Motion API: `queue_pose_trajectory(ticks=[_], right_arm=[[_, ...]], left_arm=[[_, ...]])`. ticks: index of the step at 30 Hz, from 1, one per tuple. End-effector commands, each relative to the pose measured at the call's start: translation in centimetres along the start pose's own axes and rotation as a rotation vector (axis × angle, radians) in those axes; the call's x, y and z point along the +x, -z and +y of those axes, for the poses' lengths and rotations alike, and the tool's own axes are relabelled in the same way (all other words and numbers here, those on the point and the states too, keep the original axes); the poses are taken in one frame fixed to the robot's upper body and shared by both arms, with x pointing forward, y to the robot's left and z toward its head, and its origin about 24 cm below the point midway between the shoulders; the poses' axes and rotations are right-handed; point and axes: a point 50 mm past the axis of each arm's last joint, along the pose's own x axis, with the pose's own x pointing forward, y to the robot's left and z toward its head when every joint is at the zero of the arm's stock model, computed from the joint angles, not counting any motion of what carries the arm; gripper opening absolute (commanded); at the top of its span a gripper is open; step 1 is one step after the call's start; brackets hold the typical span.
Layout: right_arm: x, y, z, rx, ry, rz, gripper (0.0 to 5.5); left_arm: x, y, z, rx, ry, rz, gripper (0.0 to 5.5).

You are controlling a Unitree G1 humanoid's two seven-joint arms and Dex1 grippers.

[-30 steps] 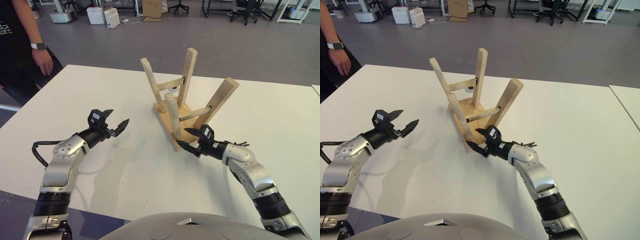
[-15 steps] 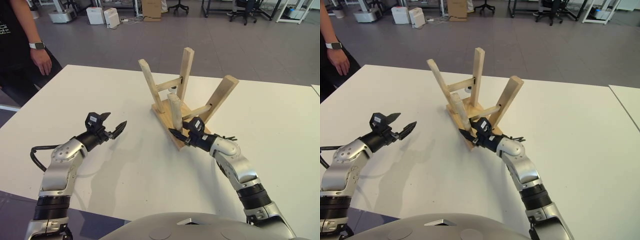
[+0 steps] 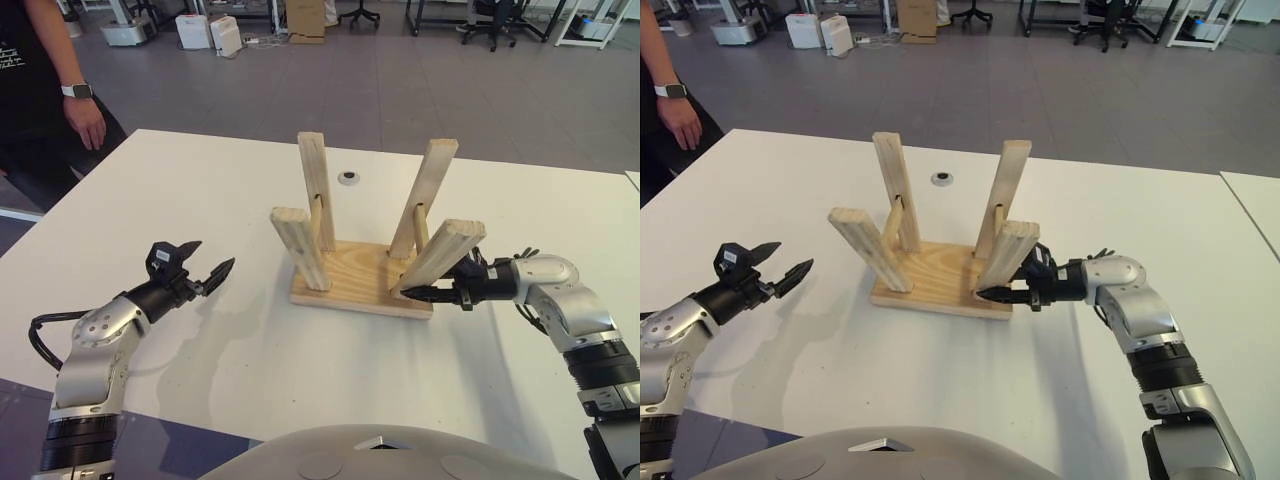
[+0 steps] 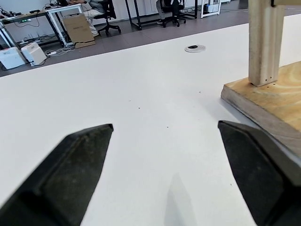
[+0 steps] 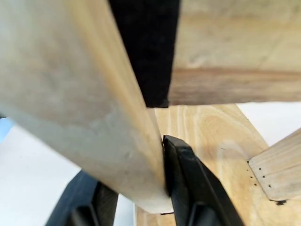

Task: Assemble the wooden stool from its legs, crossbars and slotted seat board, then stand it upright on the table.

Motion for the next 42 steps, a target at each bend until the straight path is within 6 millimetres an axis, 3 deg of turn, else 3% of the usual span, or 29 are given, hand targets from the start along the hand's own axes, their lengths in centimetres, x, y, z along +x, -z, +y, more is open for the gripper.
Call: queue_pose_trajectory(ticks=[1, 4, 8, 11, 15, 21, 24, 33, 36, 42], right_arm=[[-0.2, 1.0, 0.6, -0.036, -0.055, 0.095, 2.24], [-1.9, 1.2, -0.6, -0.094, 0.011, 0.130, 2.83], [-6.1, 1.4, -2.2, -0.108, 0.164, 0.206, 2.83], [-7.0, 2.6, -2.0, -0.019, 0.247, 0.190, 2.42], [-4.9, 6.2, 1.3, 0.092, 0.249, 0.161, 1.55], [-2.3, 8.0, 3.8, 0.149, 0.326, 0.107, 0.44], [-1.5, 7.9, 3.9, 0.149, 0.365, 0.083, 0.01], [-1.3, 7.5, 3.6, 0.141, 0.394, 0.064, 0.00], [-1.2, 6.8, 3.4, 0.127, 0.370, 0.037, 0.00], [-1.9, 2.2, 2.8, 0.091, 0.265, -0.097, 0.00]], left_arm=[[1.3, -0.4, -0.5, 0.019, 0.076, -0.011, 4.13], [1.4, -0.2, -0.4, 0.021, 0.089, -0.005, 4.13], [1.3, 1.2, -0.1, 0.042, 0.092, 0.066, 4.13], [1.7, 2.2, 0.1, 0.039, 0.128, 0.095, 3.93], [3.1, 3.1, -0.3, 0.036, 0.241, 0.104, 3.18], [5.3, 4.0, -1.3, 0.099, 0.426, 0.157, 2.15], [5.7, 4.4, -2.3, 0.124, 0.532, 0.169, 1.63], [6.8, 4.8, -5.2, 0.130, 0.641, 0.116, 0.16], [6.9, 4.5, -6.1, 0.128, 0.666, 0.086, 0.04], [4.2, 0.2, -7.6, 0.110, 0.743, -0.019, 0.04]])
